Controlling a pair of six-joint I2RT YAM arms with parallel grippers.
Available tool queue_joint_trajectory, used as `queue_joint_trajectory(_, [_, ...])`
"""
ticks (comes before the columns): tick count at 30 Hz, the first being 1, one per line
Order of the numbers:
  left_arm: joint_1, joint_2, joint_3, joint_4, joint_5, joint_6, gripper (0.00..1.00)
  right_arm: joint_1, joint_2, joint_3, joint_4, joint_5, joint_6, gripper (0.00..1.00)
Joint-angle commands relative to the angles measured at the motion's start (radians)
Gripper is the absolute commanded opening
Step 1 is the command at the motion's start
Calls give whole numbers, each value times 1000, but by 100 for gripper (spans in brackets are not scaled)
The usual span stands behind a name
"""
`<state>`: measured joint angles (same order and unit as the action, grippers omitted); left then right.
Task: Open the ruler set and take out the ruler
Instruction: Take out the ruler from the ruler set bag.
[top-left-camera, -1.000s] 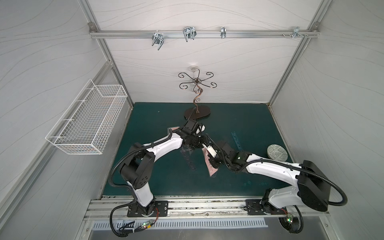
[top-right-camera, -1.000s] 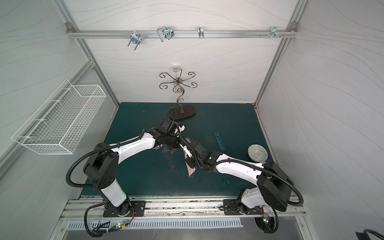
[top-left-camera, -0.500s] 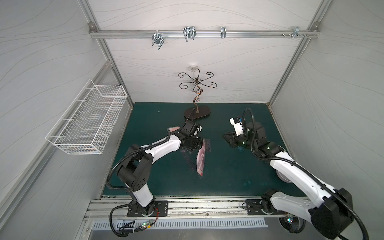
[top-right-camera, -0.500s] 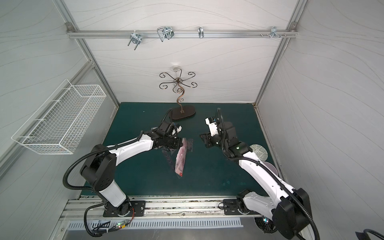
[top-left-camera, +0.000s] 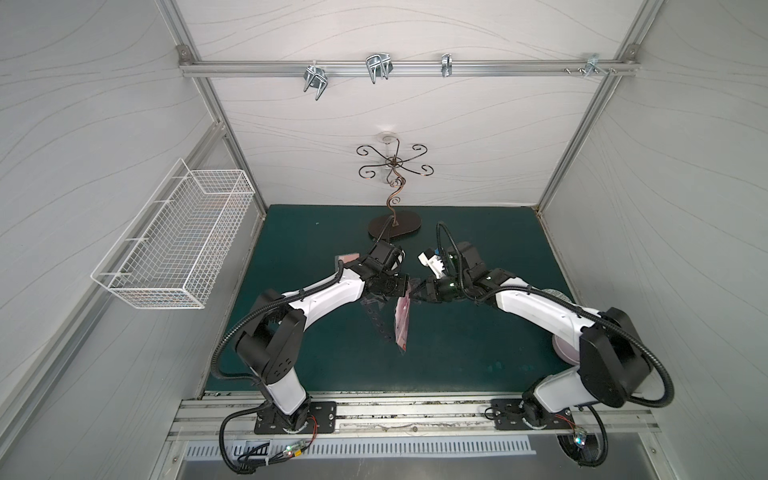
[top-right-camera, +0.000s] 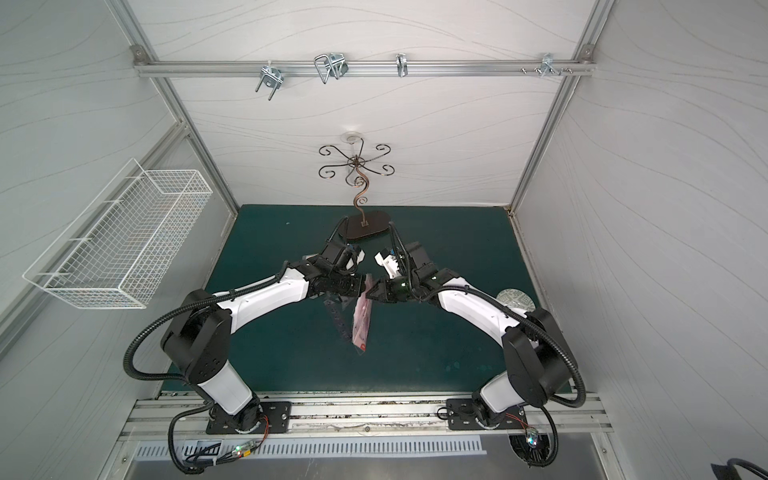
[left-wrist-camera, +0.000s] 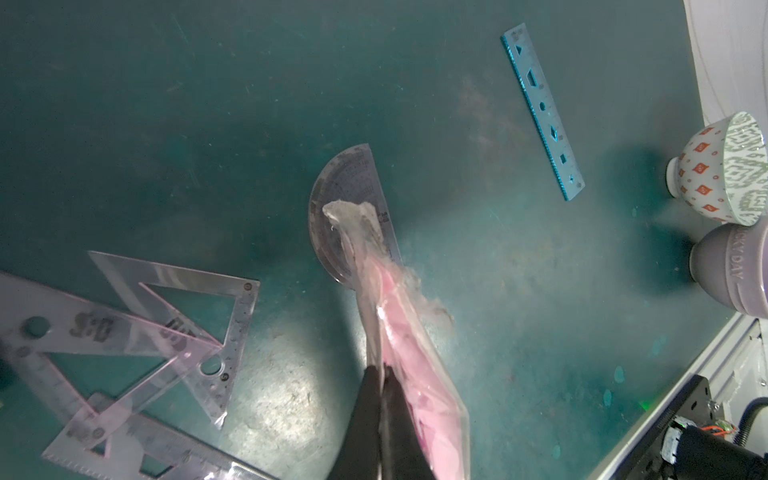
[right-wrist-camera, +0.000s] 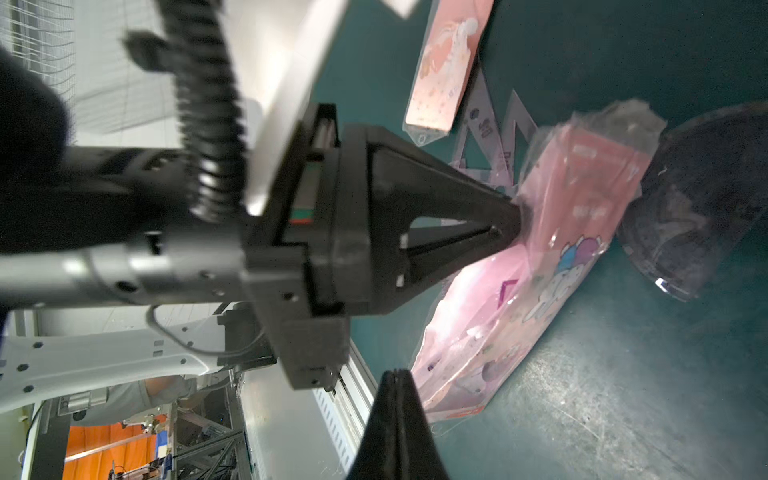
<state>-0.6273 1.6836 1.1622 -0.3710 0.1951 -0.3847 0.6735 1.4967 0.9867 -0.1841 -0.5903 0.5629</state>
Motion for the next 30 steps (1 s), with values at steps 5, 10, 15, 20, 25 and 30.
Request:
queue_joint_trajectory(5, [-3, 2, 60, -29, -35, 1, 0, 40, 97, -21, 90, 75, 63, 2])
queue_joint_trajectory(10, [-5, 2, 68, -38, -37, 0, 0, 44, 174, -7, 73, 110, 37, 2])
queue_joint_trajectory(15, [-4, -11, 60, -43, -52, 10, 0, 44, 194, 5, 22, 145, 11, 4])
queue_joint_trajectory(20, [-4, -7, 57, -41, -57, 15, 0, 43, 170, 15, -13, 168, -2, 8])
queue_joint_trajectory(25, [-4, -6, 54, -49, -65, 27, 0, 43, 137, 54, -117, 230, -48, 11])
queue_joint_trajectory(30, [-3, -6, 55, -55, -71, 35, 0, 43, 125, 80, -204, 311, -88, 14])
